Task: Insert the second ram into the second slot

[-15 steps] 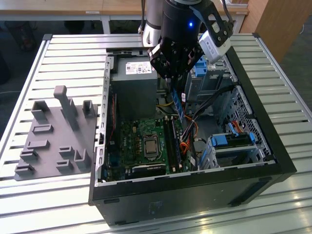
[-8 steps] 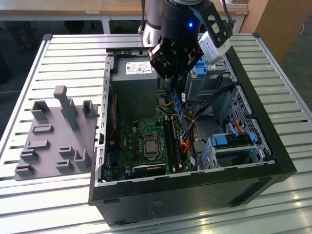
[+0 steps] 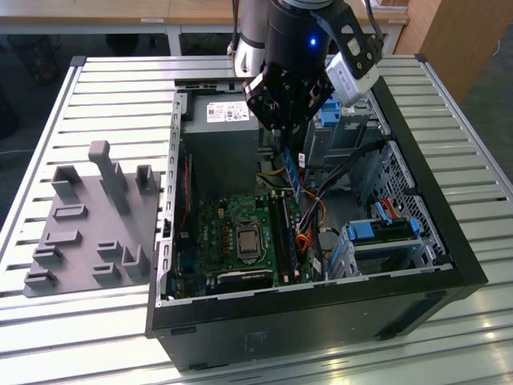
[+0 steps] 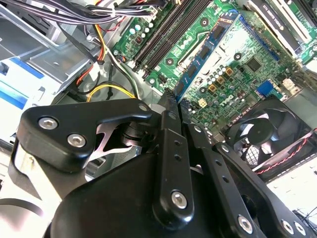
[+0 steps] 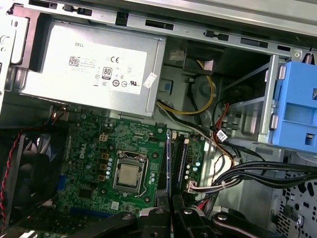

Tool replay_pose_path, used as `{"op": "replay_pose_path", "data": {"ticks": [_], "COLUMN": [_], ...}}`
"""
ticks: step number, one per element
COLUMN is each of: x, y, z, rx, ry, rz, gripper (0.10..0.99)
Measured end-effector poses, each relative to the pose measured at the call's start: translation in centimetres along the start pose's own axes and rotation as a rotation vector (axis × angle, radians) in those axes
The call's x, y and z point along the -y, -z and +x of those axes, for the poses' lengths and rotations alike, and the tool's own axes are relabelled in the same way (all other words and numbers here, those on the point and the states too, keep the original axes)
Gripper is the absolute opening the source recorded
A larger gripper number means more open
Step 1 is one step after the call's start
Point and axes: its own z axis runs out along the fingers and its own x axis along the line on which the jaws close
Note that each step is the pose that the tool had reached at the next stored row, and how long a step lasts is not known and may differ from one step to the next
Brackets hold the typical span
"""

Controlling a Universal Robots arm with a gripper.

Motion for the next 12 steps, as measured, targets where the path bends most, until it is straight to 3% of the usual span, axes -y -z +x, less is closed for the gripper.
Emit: {"op": "replay_pose_path", "data": {"ticks": [12], "x": [0.01], "y": [-0.31], "z": [0.00], "rx": [0.0002], "ry": [-0.006], "rz": [0.000], "gripper": [0.137]}}
